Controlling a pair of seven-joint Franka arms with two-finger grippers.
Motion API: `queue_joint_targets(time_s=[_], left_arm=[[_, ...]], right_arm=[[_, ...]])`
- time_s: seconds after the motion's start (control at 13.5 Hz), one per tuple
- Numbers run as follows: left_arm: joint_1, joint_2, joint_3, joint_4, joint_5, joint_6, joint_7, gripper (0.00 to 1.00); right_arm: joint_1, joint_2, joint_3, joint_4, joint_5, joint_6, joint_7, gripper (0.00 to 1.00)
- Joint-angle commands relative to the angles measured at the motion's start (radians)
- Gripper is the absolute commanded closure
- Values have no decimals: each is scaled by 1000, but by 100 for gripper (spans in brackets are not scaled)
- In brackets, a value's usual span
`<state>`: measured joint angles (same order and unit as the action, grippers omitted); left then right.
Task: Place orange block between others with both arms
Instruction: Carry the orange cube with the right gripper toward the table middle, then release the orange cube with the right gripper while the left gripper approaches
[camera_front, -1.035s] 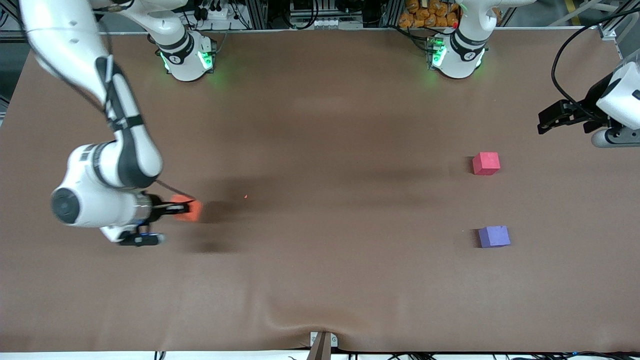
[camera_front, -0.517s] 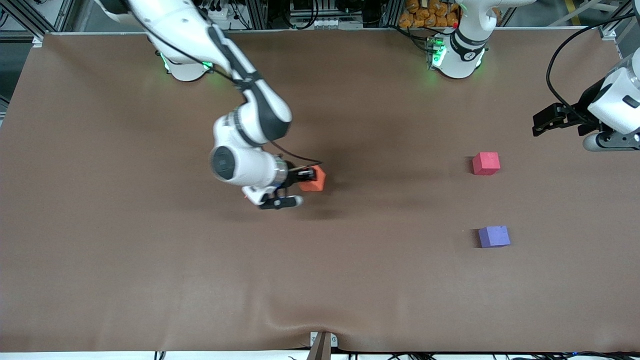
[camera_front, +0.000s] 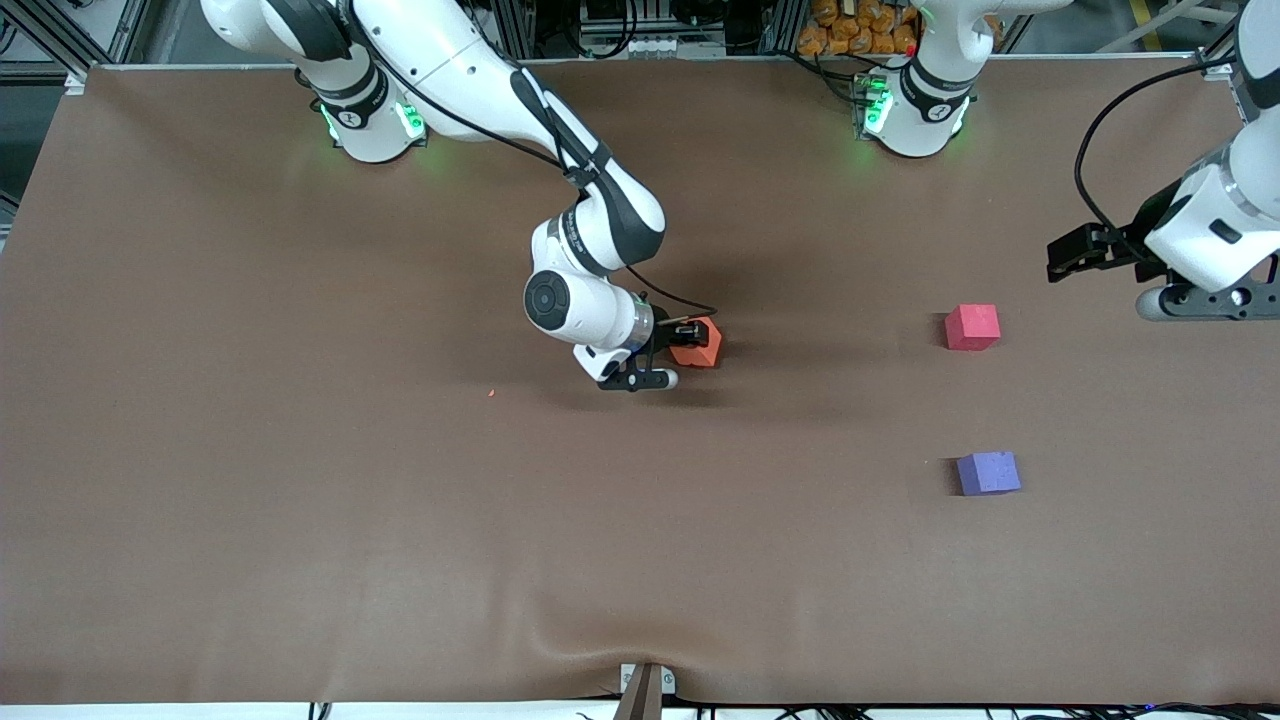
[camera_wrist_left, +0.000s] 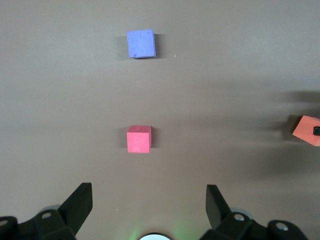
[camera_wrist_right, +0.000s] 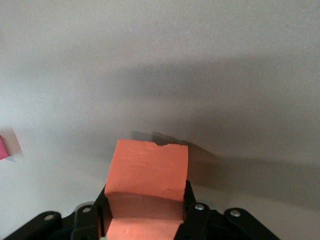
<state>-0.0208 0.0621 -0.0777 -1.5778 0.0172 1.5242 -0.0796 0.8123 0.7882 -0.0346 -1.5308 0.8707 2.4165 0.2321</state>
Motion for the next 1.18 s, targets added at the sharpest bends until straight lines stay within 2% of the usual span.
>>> queue_joint_targets(time_s=[0.0, 0.3, 0.44, 0.52, 0.59, 0.74, 0.89, 0.96, 1.11], left_arm=[[-24, 10, -1, 9, -19, 27, -8, 0], [-28, 33, -1, 15, -17, 76, -12, 0], [-48, 42, -1, 15, -17, 93, -32, 0], [-69, 44, -1, 15, -17, 94, -72, 0], [-103, 50, -1, 15, -11, 94, -133, 0], [-186, 100, -1, 16, -5, 106, -239, 0], [-261, 145, -1, 12, -7, 184, -360, 0], [-307, 177, -1, 10, -11, 203, -437, 0], [-388, 225, -1, -2, -6, 241, -532, 0]], right_arm=[[18, 14, -16, 32, 31, 7, -5, 0], [-13, -38, -21, 38, 24, -26, -1, 0], [-45, -99, -42, 34, 15, -139, 3, 0], [-54, -136, -74, 28, -31, -211, 3, 0], [-79, -186, -96, 29, -115, -314, 3, 0], [-180, -295, -97, 40, -270, -547, 18, 0], [-295, -410, -93, 55, -405, -754, 33, 0], [-356, -461, -85, 57, -476, -834, 32, 0], [-514, -550, -9, 60, -562, -968, 30, 0]])
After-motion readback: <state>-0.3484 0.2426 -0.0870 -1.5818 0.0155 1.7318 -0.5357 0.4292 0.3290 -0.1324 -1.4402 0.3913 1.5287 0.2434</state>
